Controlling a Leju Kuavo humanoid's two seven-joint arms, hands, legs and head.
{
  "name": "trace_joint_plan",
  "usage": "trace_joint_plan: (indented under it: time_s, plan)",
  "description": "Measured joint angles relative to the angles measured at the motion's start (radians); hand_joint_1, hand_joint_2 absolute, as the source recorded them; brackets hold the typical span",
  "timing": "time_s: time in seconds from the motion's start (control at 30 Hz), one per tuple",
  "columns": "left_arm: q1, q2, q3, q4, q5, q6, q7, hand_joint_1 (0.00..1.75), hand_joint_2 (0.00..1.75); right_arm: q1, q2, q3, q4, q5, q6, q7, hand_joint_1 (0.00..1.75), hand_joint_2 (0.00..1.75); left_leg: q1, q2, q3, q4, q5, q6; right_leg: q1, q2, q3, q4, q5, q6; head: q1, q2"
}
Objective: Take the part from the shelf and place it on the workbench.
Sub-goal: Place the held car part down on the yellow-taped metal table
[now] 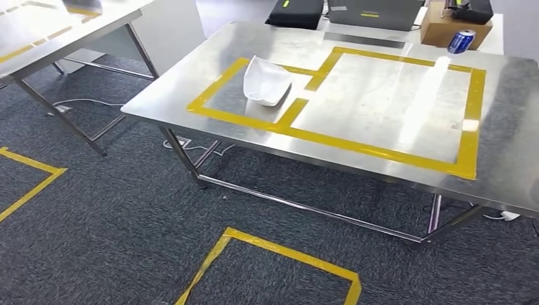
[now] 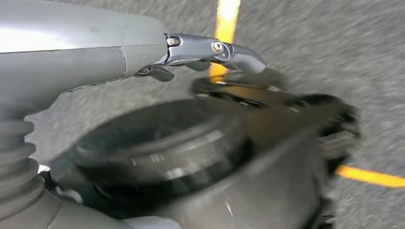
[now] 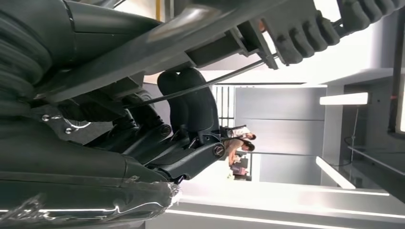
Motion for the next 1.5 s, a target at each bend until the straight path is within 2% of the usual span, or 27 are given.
trace_joint_plan:
  time_s: [0.03,0.13,0.17,0.23,0.27,0.3,0.33,0.37,0.43,0.5,0.53,0.57,0.63,0.67,0.7,0.77,0.8,0.93,0.97,1.0,1.03,1.1,1.17,1.27,1.33,1.43,1.5]
  plan:
    - [0.003,0.001,0.000,0.000,0.000,0.000,-0.007,0.00,1.75,0.000,0.002,-0.001,0.001,0.001,0.003,0.000,1.75,1.75,-0.004,0.000,-0.017,-0.048,0.034,0.006,-0.001,0.003,0.034,-0.013,-0.018,0.003,-0.001,0.000]
    - [0.012,0.007,-0.002,0.000,-0.001,0.000,-0.017,0.00,1.75,-0.002,0.010,-0.003,0.004,0.003,0.007,0.001,1.75,1.75,-0.019,-0.003,-0.028,-0.246,0.319,0.031,0.000,0.012,0.117,-0.046,-0.076,0.014,-0.007,0.000]
    - [0.015,0.007,-0.003,0.000,-0.001,-0.001,-0.018,0.00,1.75,-0.002,0.012,-0.004,0.004,0.003,0.008,0.001,1.75,1.75,-0.021,-0.006,-0.022,-0.286,0.374,0.034,0.003,0.016,0.146,-0.053,-0.087,0.018,-0.010,0.000]
    - [0.013,0.004,-0.005,0.000,-0.001,-0.002,-0.021,0.00,1.75,-0.002,0.013,-0.008,0.004,0.003,0.010,0.001,1.75,1.75,-0.017,-0.014,0.009,-0.308,0.365,0.036,0.010,0.018,0.170,-0.025,-0.076,0.026,-0.012,0.000]
    - [0.010,0.003,-0.006,0.000,0.000,-0.004,-0.025,0.00,1.75,-0.003,0.013,-0.010,0.004,0.004,0.012,0.002,1.75,1.75,-0.014,-0.016,0.032,-0.311,0.351,0.039,0.012,0.013,0.161,0.023,-0.054,0.031,-0.012,0.000]
    - [0.007,0.002,-0.006,0.000,0.001,-0.005,-0.030,0.00,1.75,-0.004,0.013,-0.013,0.004,0.004,0.014,0.004,1.75,1.75,-0.012,-0.017,0.056,-0.312,0.338,0.043,0.012,0.006,0.128,0.090,-0.038,0.035,-0.010,0.000]
    - [0.005,0.002,-0.006,0.000,0.002,-0.006,-0.036,0.00,1.75,-0.007,0.013,-0.015,0.004,0.004,0.017,0.006,1.75,1.75,-0.011,-0.018,0.080,-0.312,0.326,0.048,0.012,-0.002,0.087,0.160,-0.042,0.038,-0.008,0.000]
    - [0.004,0.001,-0.006,0.000,0.003,-0.007,-0.039,0.00,1.75,-0.007,0.014,-0.016,0.004,0.005,0.020,0.010,1.75,1.75,-0.012,-0.017,0.103,-0.311,0.309,0.051,0.013,-0.008,0.044,0.222,-0.065,0.040,-0.005,0.000]
    - [0.005,-0.001,-0.006,0.000,0.005,-0.009,-0.040,0.00,1.75,-0.008,0.014,-0.019,0.004,0.008,0.025,0.016,1.75,1.75,-0.012,-0.016,0.153,-0.310,0.275,0.056,0.015,-0.010,-0.038,0.279,-0.174,0.043,-0.004,0.000]
    - [0.005,-0.002,-0.006,0.000,0.011,-0.020,-0.033,0.00,1.75,-0.009,0.014,-0.022,0.004,0.019,0.032,0.023,1.75,1.75,-0.011,-0.019,0.209,-0.311,0.236,0.058,0.015,-0.011,-0.103,0.263,-0.291,0.044,-0.003,0.000]
    - [0.005,-0.002,-0.006,0.000,0.013,-0.034,-0.029,0.00,1.75,-0.010,0.014,-0.022,0.005,0.030,0.038,0.028,1.75,1.75,-0.012,-0.021,0.238,-0.311,0.214,0.057,0.014,-0.011,-0.134,0.238,-0.303,0.043,-0.002,0.000]
    - [0.007,-0.002,-0.006,0.000,0.012,-0.051,-0.025,0.00,1.75,-0.011,0.014,-0.023,0.006,0.045,0.047,0.038,1.75,1.75,-0.012,-0.022,0.263,-0.312,0.191,0.056,0.013,-0.011,-0.165,0.199,-0.244,0.041,-0.001,0.000]
    - [0.011,-0.002,-0.006,0.000,0.011,-0.075,-0.019,0.00,1.75,-0.008,0.015,-0.023,0.011,0.080,0.068,0.075,1.75,1.75,-0.014,-0.027,0.301,-0.294,0.146,0.049,0.013,-0.014,-0.219,0.114,0.000,0.034,-0.005,0.000]
    - [0.014,-0.003,-0.006,0.000,0.014,-0.080,-0.017,0.00,1.75,-0.005,0.014,-0.026,0.015,0.096,0.077,0.103,1.75,1.75,-0.014,-0.030,0.320,-0.293,0.128,0.044,0.016,-0.016,-0.227,0.088,0.102,0.028,-0.013,0.000]
    - [0.013,-0.004,-0.005,0.000,0.018,-0.084,-0.018,0.00,1.75,-0.003,0.012,-0.032,0.017,0.107,0.085,0.135,1.75,1.75,-0.014,-0.032,0.334,-0.288,0.119,0.039,0.019,-0.017,-0.226,0.075,0.149,0.021,-0.019,0.000]
    - [0.006,-0.006,-0.005,0.000,0.023,-0.093,-0.024,0.00,1.75,-0.008,0.003,-0.047,0.018,0.115,0.092,0.190,1.75,1.75,-0.011,-0.032,0.338,-0.282,0.115,0.028,0.021,-0.019,-0.207,0.069,0.147,0.010,-0.026,0.000]
    - [0.001,-0.007,-0.005,0.000,0.024,-0.098,-0.027,0.00,1.75,-0.012,-0.003,-0.054,0.018,0.115,0.094,0.208,1.75,1.75,-0.011,-0.028,0.322,-0.259,0.107,0.024,0.019,-0.020,-0.205,0.062,0.147,0.006,-0.026,0.000]
    - [-0.004,-0.011,-0.004,0.000,0.025,-0.109,-0.031,0.00,1.75,-0.016,-0.010,-0.066,0.018,0.122,0.121,0.242,1.75,1.75,-0.007,-0.019,0.204,-0.052,-0.018,0.013,0.015,-0.021,-0.212,0.046,0.155,-0.005,-0.029,0.000]
    - [-0.005,-0.011,-0.004,0.000,0.026,-0.113,-0.031,0.00,1.75,-0.017,-0.010,-0.067,0.018,0.130,0.132,0.246,1.75,1.75,-0.006,-0.019,0.183,-0.019,-0.027,0.012,0.015,-0.020,-0.216,0.046,0.157,-0.004,-0.029,0.000]
    - [-0.005,-0.011,-0.003,0.000,0.027,-0.117,-0.030,0.00,1.75,-0.017,-0.010,-0.069,0.018,0.140,0.143,0.248,1.75,1.75,-0.004,-0.018,0.176,-0.017,-0.013,0.011,0.014,-0.020,-0.218,0.046,0.160,-0.002,-0.029,0.000]
    - [-0.006,-0.011,-0.002,0.000,0.029,-0.121,-0.029,0.00,1.75,-0.017,-0.010,-0.071,0.018,0.150,0.152,0.248,1.75,1.75,-0.002,-0.018,0.184,-0.050,0.020,0.010,0.013,-0.019,-0.220,0.046,0.163,0.002,-0.029,0.000]
    - [-0.007,-0.011,0.001,0.000,0.035,-0.127,-0.028,0.00,1.75,-0.018,-0.010,-0.074,0.017,0.162,0.165,0.247,1.75,1.75,0.002,-0.018,0.223,-0.167,0.102,0.008,0.011,-0.019,-0.224,0.048,0.173,0.012,-0.029,0.000]
    - [-0.011,-0.012,0.004,0.000,0.037,-0.129,-0.026,0.00,1.75,-0.018,-0.012,-0.076,0.015,0.166,0.169,0.247,1.75,1.75,0.001,-0.018,0.241,-0.255,0.136,0.012,0.011,-0.019,-0.233,0.048,0.188,0.026,-0.029,0.000]
    - [-0.004,-0.013,0.008,0.000,0.036,-0.129,-0.025,0.00,1.75,-0.019,-0.015,-0.081,0.014,0.171,0.172,0.246,1.75,1.75,-0.003,-0.017,0.222,-0.272,0.161,0.036,0.007,-0.021,-0.241,0.030,0.216,0.045,-0.028,0.001]
    - [0.000,-0.012,0.010,0.000,0.032,-0.116,-0.025,0.00,1.75,-0.021,-0.015,-0.087,0.012,0.186,0.173,0.253,1.75,1.75,-0.001,-0.013,0.207,-0.274,0.182,0.050,0.005,-0.021,-0.253,0.055,0.177,0.054,-0.026,0.001]
    - [-0.003,-0.011,0.010,0.000,0.026,-0.055,-0.031,0.00,1.75,-0.031,-0.016,-0.106,0.009,0.225,0.180,0.291,1.75,1.75,-0.001,-0.011,0.181,-0.275,0.201,0.060,0.006,-0.020,-0.292,0.237,0.036,0.062,-0.020,0.001]
    - [-0.004,-0.007,0.010,0.000,0.021,-0.020,-0.032,0.00,1.75,-0.036,-0.024,-0.119,0.008,0.302,0.206,0.288,1.75,1.75,-0.002,-0.009,0.169,-0.274,0.212,0.060,0.006,-0.020,-0.284,0.314,0.005,0.063,-0.020,0.001]
